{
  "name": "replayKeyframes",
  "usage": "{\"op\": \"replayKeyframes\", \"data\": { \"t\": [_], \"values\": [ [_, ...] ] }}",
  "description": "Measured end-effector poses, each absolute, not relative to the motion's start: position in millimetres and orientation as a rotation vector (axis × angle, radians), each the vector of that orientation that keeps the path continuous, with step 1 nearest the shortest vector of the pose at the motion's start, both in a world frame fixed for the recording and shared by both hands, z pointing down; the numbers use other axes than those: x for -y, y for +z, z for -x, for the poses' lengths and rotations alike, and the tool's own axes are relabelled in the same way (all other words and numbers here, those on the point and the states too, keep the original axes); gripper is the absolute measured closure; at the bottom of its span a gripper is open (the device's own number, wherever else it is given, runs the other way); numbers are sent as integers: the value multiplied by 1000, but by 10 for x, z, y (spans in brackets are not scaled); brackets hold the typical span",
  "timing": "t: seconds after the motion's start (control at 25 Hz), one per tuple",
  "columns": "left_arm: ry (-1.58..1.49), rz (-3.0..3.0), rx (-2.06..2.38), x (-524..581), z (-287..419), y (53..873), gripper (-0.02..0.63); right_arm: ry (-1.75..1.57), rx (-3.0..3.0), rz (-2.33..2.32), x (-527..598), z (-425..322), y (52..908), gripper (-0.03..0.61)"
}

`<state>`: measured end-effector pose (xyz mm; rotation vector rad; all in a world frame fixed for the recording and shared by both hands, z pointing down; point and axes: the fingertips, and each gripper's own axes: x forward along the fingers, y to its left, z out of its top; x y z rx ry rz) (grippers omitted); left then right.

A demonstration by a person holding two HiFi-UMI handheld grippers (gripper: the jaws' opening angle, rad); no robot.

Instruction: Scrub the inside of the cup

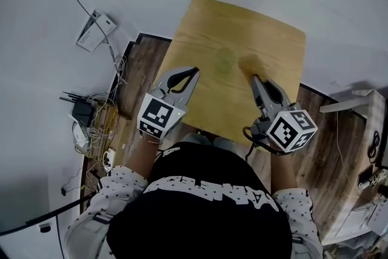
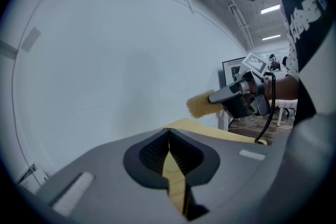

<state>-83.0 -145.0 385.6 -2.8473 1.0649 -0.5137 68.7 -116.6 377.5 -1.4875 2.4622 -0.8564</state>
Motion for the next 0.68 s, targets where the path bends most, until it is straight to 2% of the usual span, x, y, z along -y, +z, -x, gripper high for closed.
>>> {"op": "replayKeyframes", "data": {
  "t": [0.68],
  "values": [
    [-491, 2878, -1056, 1691, 903, 3875, 611, -874, -2451, 1533, 1323, -635, 3812, 526]
  ]
}}
